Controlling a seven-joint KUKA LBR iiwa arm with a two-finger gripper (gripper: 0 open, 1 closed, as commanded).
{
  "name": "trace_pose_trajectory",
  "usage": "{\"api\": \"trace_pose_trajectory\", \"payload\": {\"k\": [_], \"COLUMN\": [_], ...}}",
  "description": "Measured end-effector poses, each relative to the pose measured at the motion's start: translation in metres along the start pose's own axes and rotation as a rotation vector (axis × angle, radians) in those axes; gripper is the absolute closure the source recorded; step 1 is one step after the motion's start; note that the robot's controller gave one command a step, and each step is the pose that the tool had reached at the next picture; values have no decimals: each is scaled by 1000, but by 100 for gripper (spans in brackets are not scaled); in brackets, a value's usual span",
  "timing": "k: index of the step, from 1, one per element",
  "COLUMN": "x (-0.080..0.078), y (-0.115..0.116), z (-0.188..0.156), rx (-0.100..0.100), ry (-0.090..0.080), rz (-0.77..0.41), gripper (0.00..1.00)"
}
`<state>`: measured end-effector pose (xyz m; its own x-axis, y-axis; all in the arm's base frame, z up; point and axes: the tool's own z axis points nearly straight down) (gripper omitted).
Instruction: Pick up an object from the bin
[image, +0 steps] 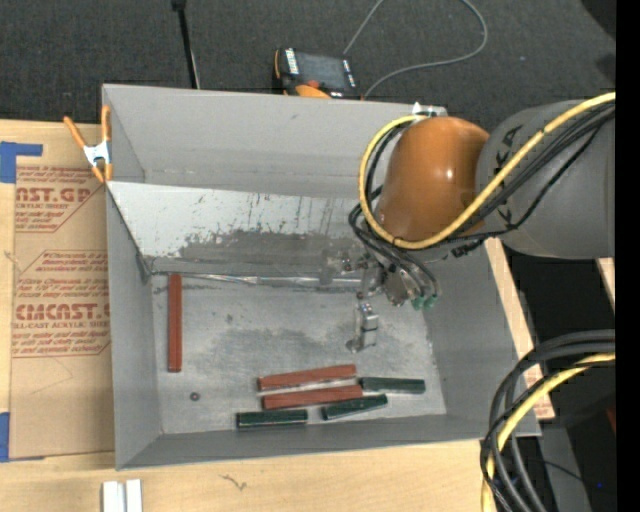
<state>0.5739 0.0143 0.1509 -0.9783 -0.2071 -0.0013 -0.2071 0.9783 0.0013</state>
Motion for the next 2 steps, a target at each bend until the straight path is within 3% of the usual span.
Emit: {"api": "trace_pose_trajectory", "payload": {"k": [1, 2], "x": [71, 66], "y": [37, 36], "z": [82, 78], "rx": [-1, 1], "ry": [5, -10], "rz": [-214, -211], "gripper": [0, 100]}}
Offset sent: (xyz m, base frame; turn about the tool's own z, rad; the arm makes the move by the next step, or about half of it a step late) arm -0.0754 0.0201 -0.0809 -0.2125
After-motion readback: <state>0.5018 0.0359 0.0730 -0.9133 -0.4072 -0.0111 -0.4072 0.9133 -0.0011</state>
